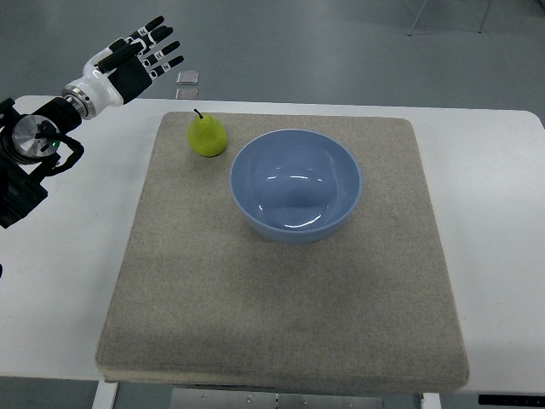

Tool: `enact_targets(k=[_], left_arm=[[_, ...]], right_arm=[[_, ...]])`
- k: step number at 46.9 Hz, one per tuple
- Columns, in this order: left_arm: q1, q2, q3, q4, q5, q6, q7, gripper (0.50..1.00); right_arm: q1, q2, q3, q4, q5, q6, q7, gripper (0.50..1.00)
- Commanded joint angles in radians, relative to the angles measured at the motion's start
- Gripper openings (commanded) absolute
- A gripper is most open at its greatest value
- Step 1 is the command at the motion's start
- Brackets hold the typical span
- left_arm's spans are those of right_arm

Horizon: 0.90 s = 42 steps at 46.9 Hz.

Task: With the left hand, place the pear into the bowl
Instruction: 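Move the open left hand toward the green pear beside the bowl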

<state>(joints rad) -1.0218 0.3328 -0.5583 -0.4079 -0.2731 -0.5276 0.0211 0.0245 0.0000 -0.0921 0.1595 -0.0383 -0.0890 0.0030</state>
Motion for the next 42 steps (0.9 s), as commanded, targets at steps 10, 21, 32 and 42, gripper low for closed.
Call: enact_targets(k=[10,21,32,42], left_arm=[[-0.006,-0.003,0.0,0.003,-0.001,0.006,-0.001,0.994],[-0.012,-0.008,0.0,0.017,0.0,0.009,0.0,0.994],[-0.041,-0.005,0.003,0.032,0.015,-0.002,-0.001,0.994],[-0.095,-0.003,0.001,0.038,0.371,-0.002,-0.006,0.994]], right_arm=[[0.0,0.0,0.0,0.0,0.0,0.0,0.0,0.926],[0.0,0.0,0.0,0.0,0.001,0.0,0.0,0.926],[-0.001,0.0,0.0,0.0,0.0,0.0,0.0,0.924],[0.0,0.0,0.0,0.0,0.0,0.0,0.0,0.924]])
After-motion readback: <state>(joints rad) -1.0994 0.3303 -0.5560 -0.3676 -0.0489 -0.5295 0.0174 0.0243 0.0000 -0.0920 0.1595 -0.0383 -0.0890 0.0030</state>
